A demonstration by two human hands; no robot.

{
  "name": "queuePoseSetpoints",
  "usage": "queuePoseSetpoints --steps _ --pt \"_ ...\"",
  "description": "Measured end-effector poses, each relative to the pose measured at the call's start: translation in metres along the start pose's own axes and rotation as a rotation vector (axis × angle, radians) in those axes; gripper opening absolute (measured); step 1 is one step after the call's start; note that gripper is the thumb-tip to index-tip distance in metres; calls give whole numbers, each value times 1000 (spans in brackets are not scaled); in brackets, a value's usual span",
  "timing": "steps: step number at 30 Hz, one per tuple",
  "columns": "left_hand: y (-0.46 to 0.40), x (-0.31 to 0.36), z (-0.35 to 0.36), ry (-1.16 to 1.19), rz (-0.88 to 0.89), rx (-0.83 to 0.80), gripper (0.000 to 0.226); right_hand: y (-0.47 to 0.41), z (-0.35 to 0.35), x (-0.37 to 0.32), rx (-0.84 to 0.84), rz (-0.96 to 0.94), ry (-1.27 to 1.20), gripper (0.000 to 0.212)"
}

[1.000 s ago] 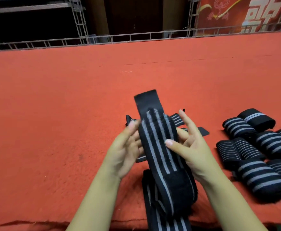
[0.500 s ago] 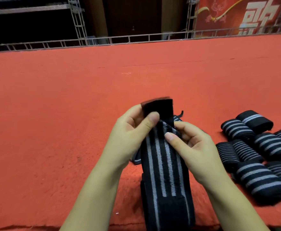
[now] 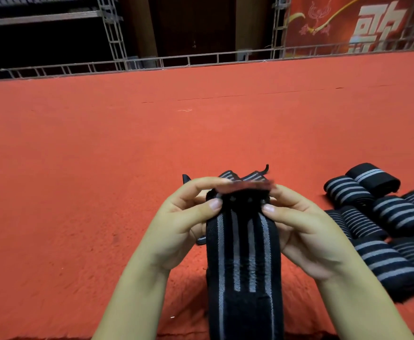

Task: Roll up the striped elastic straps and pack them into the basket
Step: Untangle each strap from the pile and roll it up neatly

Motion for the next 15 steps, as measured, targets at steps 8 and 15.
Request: queuePoseSetpoints --steps 8,15 --pt "3 2 2 58 12 -5 23 0 -7 3 107 33 2 33" --pt "6 0 3 -265 187 210 18 6 9 6 55 -76 217 46"
Point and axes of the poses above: each hand's wrist, its own y-axis away from the middle knuckle, its own z-axis out of the palm, x = y × z, the point moved 6 cm from there along -y, towards the middle knuckle, and after that the axes turned 11 degrees about -z, right-handed, at the moved point
